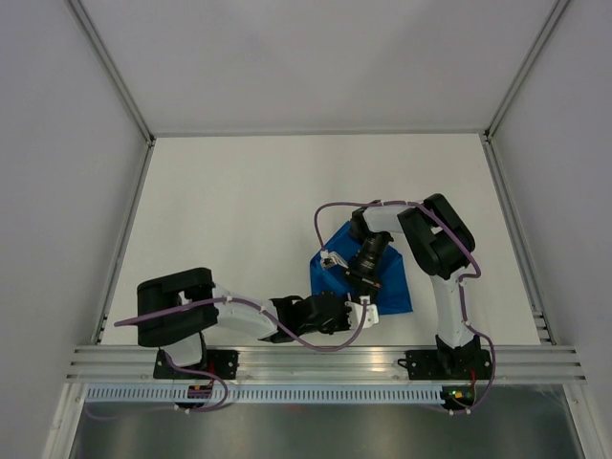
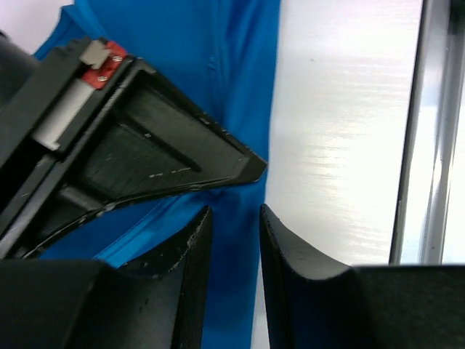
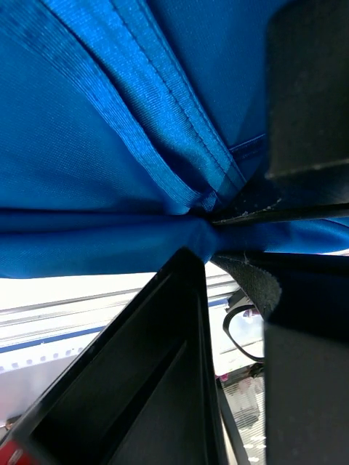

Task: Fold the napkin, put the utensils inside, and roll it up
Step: Roll the napkin with the utensil

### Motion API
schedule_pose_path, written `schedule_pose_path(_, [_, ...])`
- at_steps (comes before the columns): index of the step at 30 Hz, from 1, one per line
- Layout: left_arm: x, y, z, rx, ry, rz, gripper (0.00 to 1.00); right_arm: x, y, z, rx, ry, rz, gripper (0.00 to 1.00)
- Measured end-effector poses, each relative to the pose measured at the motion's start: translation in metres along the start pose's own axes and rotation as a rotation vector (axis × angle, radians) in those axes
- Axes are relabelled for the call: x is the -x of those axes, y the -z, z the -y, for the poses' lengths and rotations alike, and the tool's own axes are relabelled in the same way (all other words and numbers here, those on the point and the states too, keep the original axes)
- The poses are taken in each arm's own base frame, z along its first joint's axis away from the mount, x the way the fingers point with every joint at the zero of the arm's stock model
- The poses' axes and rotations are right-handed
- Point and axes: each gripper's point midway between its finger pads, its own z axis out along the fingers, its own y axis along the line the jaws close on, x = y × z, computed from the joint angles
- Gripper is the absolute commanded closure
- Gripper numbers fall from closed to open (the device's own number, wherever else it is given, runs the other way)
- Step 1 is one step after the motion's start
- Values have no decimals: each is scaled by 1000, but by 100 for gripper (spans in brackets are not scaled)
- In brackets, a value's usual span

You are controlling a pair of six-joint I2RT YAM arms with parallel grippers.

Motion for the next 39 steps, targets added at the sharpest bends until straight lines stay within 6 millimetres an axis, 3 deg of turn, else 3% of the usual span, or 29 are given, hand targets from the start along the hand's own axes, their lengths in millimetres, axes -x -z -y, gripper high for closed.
schedule_pose_path(6, [-8,-10,12,-48,-19,-17,61,0,0,0,-1,-7,0,86])
schedule_pose_path(16, [-6,-23,7,-4,-33,1,62,-4,2,1,-7,-19,-14,86])
schedule_pose_path(18, [-6,-24,7,-2,-33,-1,66,-5,2,1,-9,-21,-18,86])
schedule_pose_path(22, [-5,-29,9,-17,-37,-24,92,-8,3,1,-12,-26,-35,86])
schedule_pose_path(25, [-3,-33,11,-45,-39,-57,98,-12,5,1,-20,-28,-57,84])
schedule_pose_path(32, [-2,-35,12,-106,5,-65,98,-13,9,1,-48,-33,-63,57])
schedule_pose_path(39, [-2,-36,10,-157,98,-41,98,-4,25,1,-165,6,-18,41])
